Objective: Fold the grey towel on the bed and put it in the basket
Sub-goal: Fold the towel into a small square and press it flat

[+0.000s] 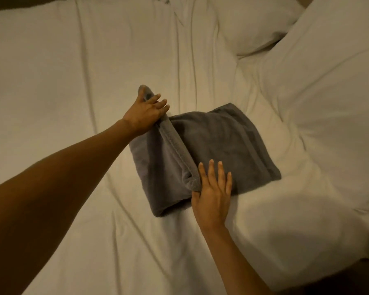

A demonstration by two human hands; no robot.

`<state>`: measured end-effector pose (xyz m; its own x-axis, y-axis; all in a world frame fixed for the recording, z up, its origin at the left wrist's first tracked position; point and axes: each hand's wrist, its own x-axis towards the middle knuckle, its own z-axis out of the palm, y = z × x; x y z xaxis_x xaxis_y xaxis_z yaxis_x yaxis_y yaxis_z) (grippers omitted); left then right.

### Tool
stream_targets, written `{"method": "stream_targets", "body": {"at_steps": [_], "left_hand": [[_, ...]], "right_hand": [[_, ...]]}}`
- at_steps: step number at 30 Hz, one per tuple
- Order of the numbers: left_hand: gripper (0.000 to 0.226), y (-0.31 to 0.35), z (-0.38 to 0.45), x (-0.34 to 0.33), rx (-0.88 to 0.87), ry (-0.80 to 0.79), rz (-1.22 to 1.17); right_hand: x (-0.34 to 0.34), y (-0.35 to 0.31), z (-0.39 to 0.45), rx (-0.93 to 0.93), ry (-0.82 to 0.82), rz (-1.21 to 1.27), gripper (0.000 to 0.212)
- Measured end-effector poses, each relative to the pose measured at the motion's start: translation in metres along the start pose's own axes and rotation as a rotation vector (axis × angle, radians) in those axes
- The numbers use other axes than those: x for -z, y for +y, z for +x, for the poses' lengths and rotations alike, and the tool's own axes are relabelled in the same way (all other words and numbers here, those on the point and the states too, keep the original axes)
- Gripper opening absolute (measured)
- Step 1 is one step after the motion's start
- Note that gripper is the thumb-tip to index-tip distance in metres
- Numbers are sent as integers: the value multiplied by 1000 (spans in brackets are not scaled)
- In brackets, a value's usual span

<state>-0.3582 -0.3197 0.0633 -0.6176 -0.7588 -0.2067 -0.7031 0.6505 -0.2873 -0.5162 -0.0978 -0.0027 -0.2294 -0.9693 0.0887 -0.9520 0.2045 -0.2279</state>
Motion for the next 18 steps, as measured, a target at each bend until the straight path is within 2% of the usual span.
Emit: {"method": "stream_targets", "body": {"at_steps": [8,10,13,18], "left_hand": [[63,69,71,18,-114,-70,85],[64,85,91,23,-141,-62,90],[61,113,123,32,-163,-52,47],[53,160,172,46,-228,-3,-30]], "right_hand": [[-11,74,7,-80,-9,49,85],[-11,94,11,-104,-5,51,81],[-9,127,21,-155,30,75,62],[-6,180,34,-223,70,56,65]]}}
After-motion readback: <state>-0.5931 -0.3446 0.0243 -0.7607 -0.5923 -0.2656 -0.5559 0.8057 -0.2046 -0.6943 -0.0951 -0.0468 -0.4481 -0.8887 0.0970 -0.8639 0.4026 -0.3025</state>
